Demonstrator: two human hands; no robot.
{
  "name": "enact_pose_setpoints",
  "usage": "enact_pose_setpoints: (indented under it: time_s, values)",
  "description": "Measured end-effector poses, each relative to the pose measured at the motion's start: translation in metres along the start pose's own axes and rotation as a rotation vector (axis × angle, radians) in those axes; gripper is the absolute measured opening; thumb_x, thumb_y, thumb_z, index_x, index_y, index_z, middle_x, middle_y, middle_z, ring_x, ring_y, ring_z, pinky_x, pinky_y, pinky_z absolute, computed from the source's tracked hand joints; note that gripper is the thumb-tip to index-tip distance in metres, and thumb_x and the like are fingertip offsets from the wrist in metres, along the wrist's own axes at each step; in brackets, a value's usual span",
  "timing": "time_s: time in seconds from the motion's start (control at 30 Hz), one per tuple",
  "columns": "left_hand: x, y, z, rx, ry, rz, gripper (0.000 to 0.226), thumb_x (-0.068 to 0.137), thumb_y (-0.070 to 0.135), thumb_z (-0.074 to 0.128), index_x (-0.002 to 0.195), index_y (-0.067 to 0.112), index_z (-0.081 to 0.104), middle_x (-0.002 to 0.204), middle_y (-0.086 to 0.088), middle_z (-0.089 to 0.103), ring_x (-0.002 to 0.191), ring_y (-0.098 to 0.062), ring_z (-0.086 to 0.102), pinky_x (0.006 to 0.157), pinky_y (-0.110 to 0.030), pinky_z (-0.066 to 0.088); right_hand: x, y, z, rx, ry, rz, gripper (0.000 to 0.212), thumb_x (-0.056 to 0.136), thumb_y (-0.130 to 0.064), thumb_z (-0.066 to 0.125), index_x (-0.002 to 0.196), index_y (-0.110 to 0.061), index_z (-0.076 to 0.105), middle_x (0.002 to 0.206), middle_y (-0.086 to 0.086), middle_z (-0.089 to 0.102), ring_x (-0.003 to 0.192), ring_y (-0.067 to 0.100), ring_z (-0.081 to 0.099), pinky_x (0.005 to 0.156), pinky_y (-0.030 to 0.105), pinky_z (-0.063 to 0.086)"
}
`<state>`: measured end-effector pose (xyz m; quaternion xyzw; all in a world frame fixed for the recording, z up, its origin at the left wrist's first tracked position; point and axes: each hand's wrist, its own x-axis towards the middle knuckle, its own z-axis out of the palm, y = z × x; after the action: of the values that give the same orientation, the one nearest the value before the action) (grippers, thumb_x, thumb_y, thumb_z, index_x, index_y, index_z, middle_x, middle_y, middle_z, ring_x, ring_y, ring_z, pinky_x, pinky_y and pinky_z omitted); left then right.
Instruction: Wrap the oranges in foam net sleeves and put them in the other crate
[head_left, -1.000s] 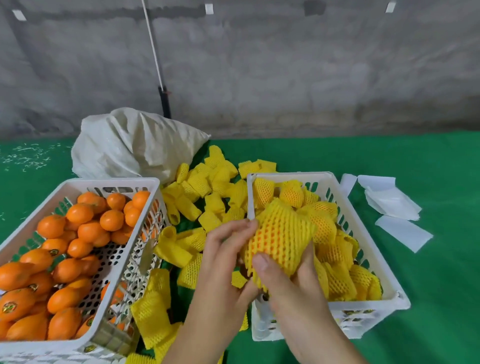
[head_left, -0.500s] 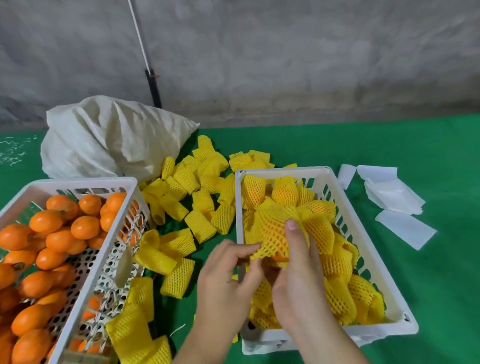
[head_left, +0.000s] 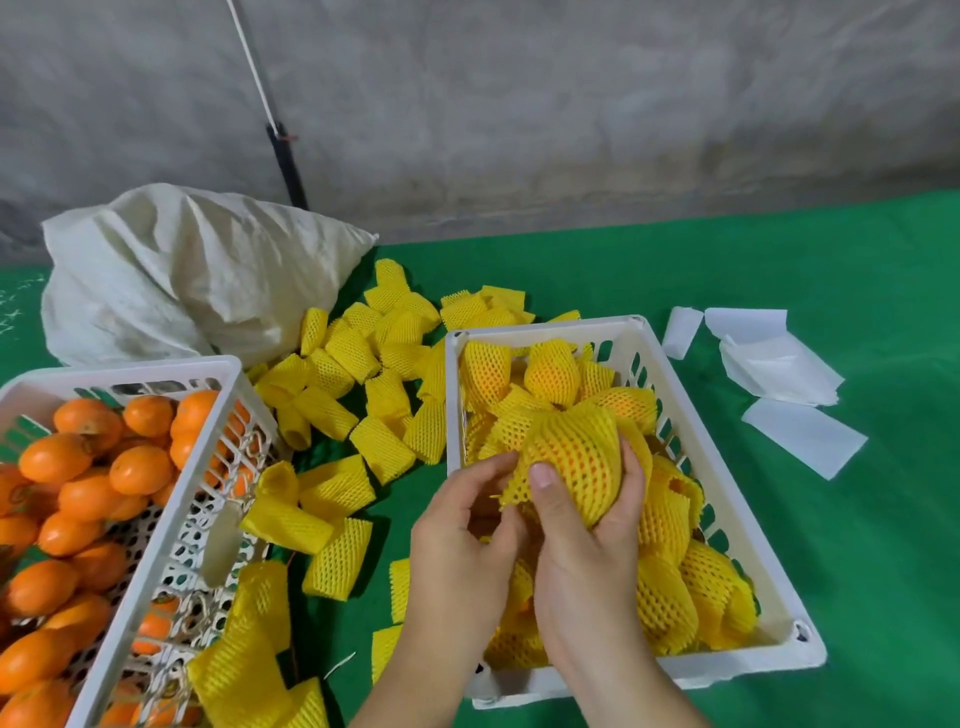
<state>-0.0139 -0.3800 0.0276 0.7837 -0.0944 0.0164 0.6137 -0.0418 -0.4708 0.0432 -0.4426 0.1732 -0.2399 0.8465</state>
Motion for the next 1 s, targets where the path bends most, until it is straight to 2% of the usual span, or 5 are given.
enact_pose_setpoints:
  time_s: [0.33, 0.4, 0.57, 0.83, 1.0]
  values:
    - [0.017, -0.023, 0.013, 0.326, -0.173, 0.132, 0.054, 0.101, 0.026, 0.066, 0.15, 0.04, 0.049, 0.14, 0.019, 0.057, 0.112, -0.004, 0.062, 0.091, -0.028, 0.056, 0.074, -0.012, -0.012, -0.749, -0.138, -0.368, 0.063, 0.097, -0.048, 0.064, 0.149, -0.056, 0.029, 0.157, -0.022, 0.024, 0.145, -0.005, 0.027, 0.109, 0.008, 0.032]
    - [0.033, -0.03, 0.018, 0.594, -0.208, 0.176, 0.059, 0.102, 0.035, 0.061, 0.157, 0.036, 0.041, 0.149, 0.016, 0.05, 0.128, -0.007, 0.052, 0.095, -0.031, 0.056, 0.124, -0.013, -0.024, -1.169, -0.117, -0.458, 0.064, 0.103, -0.034, 0.058, 0.156, -0.045, 0.023, 0.167, -0.008, 0.0, 0.157, 0.017, 0.003, 0.124, 0.032, 0.024]
    - [0.085, -0.036, 0.04, 0.87, -0.311, 0.353, 0.06, 0.106, 0.038, 0.049, 0.163, 0.027, 0.036, 0.159, 0.005, 0.045, 0.143, -0.023, 0.039, 0.122, -0.04, 0.032, 0.183, 0.019, -0.051, -1.884, -0.265, 0.108, 0.064, 0.107, -0.056, 0.025, 0.161, -0.042, -0.006, 0.159, -0.005, -0.044, 0.156, 0.032, -0.019, 0.128, 0.053, 0.004]
    - [0.087, -0.047, 0.047, 0.861, -0.34, 0.307, 0.055, 0.107, 0.04, 0.045, 0.16, 0.027, 0.039, 0.162, 0.002, 0.039, 0.147, -0.024, 0.032, 0.124, -0.039, 0.026, 0.182, 0.025, -0.051, -2.016, -0.257, 0.056, 0.06, 0.106, -0.049, 0.018, 0.161, -0.043, -0.006, 0.162, -0.002, -0.039, 0.157, 0.038, -0.01, 0.127, 0.053, 0.0]
    - [0.07, -0.043, 0.0, 0.488, -0.244, 0.343, 0.03, 0.105, 0.023, 0.06, 0.133, 0.019, 0.069, 0.145, -0.001, 0.057, 0.136, -0.023, 0.046, 0.117, -0.036, 0.034, 0.153, 0.015, -0.032, -1.913, -0.152, -0.225, 0.055, 0.103, -0.033, 0.044, 0.157, -0.031, 0.034, 0.173, 0.005, -0.004, 0.156, 0.037, -0.012, 0.127, 0.054, -0.004]
